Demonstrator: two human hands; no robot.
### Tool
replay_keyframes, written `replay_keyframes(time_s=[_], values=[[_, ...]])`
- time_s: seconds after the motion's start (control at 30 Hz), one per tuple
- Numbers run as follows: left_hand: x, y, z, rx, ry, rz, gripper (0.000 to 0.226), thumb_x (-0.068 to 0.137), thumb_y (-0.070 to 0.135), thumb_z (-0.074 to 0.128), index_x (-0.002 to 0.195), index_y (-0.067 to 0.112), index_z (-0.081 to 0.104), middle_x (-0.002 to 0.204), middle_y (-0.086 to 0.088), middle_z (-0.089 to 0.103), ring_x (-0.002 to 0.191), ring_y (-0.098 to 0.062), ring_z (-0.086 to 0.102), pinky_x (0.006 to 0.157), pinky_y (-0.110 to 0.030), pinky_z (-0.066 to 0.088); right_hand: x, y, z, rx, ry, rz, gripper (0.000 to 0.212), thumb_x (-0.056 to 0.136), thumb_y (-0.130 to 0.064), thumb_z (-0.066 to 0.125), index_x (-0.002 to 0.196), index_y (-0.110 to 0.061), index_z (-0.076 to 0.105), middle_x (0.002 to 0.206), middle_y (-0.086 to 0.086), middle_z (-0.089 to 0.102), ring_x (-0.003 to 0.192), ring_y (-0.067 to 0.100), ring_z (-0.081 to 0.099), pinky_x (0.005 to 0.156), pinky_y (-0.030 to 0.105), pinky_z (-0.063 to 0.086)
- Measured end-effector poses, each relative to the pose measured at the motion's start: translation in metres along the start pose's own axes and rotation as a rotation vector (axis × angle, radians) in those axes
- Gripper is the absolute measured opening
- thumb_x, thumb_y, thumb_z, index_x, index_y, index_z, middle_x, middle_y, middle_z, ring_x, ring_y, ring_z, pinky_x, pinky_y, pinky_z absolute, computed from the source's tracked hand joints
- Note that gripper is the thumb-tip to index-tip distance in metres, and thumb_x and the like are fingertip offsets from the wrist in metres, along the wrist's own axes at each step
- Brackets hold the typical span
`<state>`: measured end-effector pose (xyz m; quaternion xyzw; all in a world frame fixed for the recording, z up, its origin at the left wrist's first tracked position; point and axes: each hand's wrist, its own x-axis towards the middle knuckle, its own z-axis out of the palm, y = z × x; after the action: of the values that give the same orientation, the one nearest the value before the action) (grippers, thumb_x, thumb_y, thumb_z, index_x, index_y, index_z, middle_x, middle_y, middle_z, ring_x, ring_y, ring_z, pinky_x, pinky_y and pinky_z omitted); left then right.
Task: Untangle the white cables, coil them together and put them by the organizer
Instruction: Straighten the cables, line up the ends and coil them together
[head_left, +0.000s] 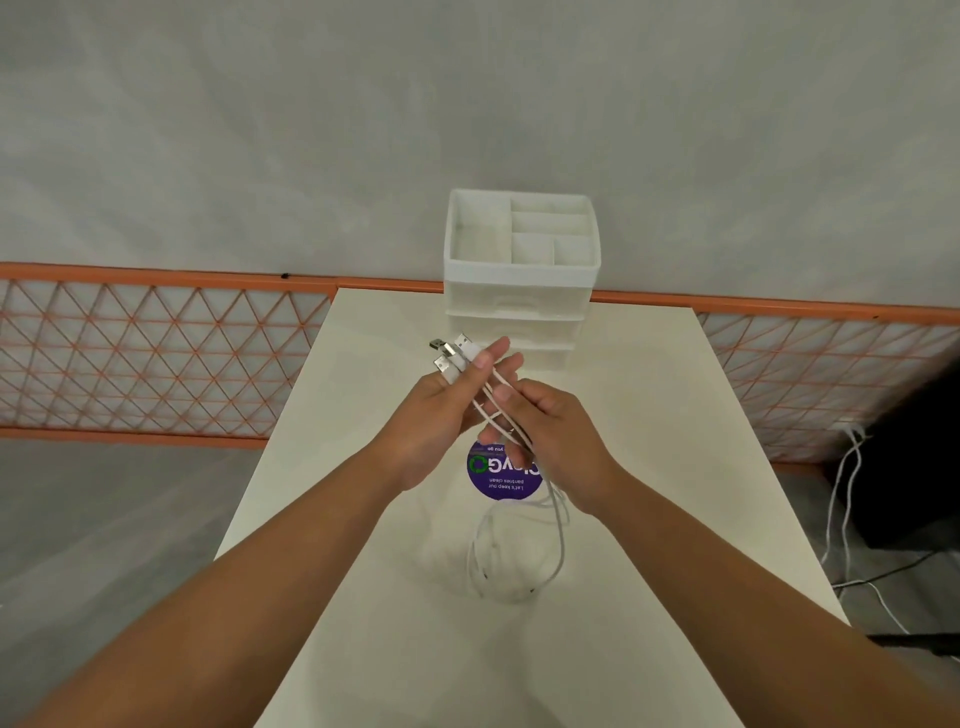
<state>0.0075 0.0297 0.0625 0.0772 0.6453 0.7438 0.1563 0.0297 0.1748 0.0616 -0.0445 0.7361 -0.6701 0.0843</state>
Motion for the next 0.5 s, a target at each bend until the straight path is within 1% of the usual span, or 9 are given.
replay_keyframes(time_s=[0.03,0.1,0.17,0.23,0.3,0.37,0.43,0.5], values=[[-0.0006,-0.0001,0.0004,-0.037,0.005,-0.005,0.035,0.101,0.038,0.041,0.133,0.033,0.054,0.128,0.009,0.066,0.116,-0.007,0.063,0.100,-0.028,0.049,-0.0010,0.0015,0.0004,-0.022,-0.003,-0.009,0.022,0.098,-0.031,0.048,0.097,-0.020,0.068,0.076,0.007,0.074,0.043,0.009,0.053,0.051,0.020,0.048],[-0.0010,-0.0003,0.0007,-0.093,0.007,-0.008,0.038,0.102,0.037,0.040,0.139,0.032,0.048,0.130,0.006,0.066,0.118,-0.009,0.062,0.095,-0.024,0.052,-0.0022,0.0034,0.0004,-0.067,-0.011,-0.029,0.022,0.099,-0.030,0.046,0.101,-0.021,0.066,0.080,0.007,0.075,0.045,0.009,0.056,0.053,0.020,0.048],[-0.0014,-0.0010,0.0009,-0.129,0.009,-0.004,0.040,0.102,0.034,0.040,0.141,0.030,0.046,0.128,0.003,0.067,0.117,-0.010,0.063,0.097,-0.024,0.051,-0.0032,0.0030,-0.0014,-0.122,-0.028,-0.039,0.021,0.100,-0.029,0.044,0.100,-0.022,0.064,0.079,0.004,0.076,0.045,0.008,0.057,0.054,0.019,0.048],[-0.0021,-0.0015,0.0019,-0.125,0.018,0.007,0.040,0.102,0.034,0.040,0.141,0.029,0.046,0.126,0.003,0.068,0.117,-0.011,0.064,0.100,-0.025,0.049,-0.0043,0.0010,-0.0040,-0.210,-0.055,-0.049,0.023,0.101,-0.029,0.041,0.106,-0.020,0.061,0.077,0.003,0.075,0.046,0.010,0.060,0.056,0.021,0.051],[-0.0025,-0.0021,0.0028,-0.089,0.028,0.013,0.038,0.102,0.034,0.041,0.138,0.029,0.049,0.124,0.003,0.069,0.117,-0.012,0.064,0.104,-0.029,0.047,-0.0058,-0.0005,-0.0061,-0.306,-0.080,-0.034,0.024,0.103,-0.030,0.036,0.110,-0.016,0.054,0.073,0.003,0.073,0.046,0.015,0.063,0.054,0.024,0.053],[-0.0030,-0.0025,0.0024,-0.021,0.017,0.022,0.035,0.101,0.035,0.042,0.134,0.029,0.053,0.123,0.002,0.070,0.117,-0.013,0.064,0.105,-0.032,0.045,-0.0086,-0.0017,-0.0068,-0.382,-0.107,-0.013,0.023,0.103,-0.033,0.030,0.108,-0.018,0.047,0.071,0.004,0.071,0.044,0.019,0.063,0.049,0.026,0.053],[-0.0034,-0.0014,0.0021,0.039,-0.009,0.012,0.035,0.101,0.036,0.044,0.131,0.026,0.058,0.121,0.000,0.071,0.118,-0.014,0.063,0.105,-0.032,0.044,-0.0103,-0.0024,-0.0072,-0.416,-0.124,-0.019,0.024,0.103,-0.036,0.027,0.110,-0.021,0.045,0.067,0.004,0.069,0.040,0.017,0.059,0.046,0.023,0.050],[-0.0030,0.0002,0.0017,0.070,-0.028,0.002,0.035,0.101,0.035,0.044,0.126,0.022,0.064,0.120,-0.002,0.071,0.116,-0.016,0.064,0.104,-0.032,0.045,-0.0090,-0.0020,-0.0076,-0.465,-0.095,-0.045,0.029,0.103,-0.038,0.027,0.113,-0.019,0.046,0.061,0.000,0.067,0.036,0.012,0.054,0.044,0.019,0.048]])
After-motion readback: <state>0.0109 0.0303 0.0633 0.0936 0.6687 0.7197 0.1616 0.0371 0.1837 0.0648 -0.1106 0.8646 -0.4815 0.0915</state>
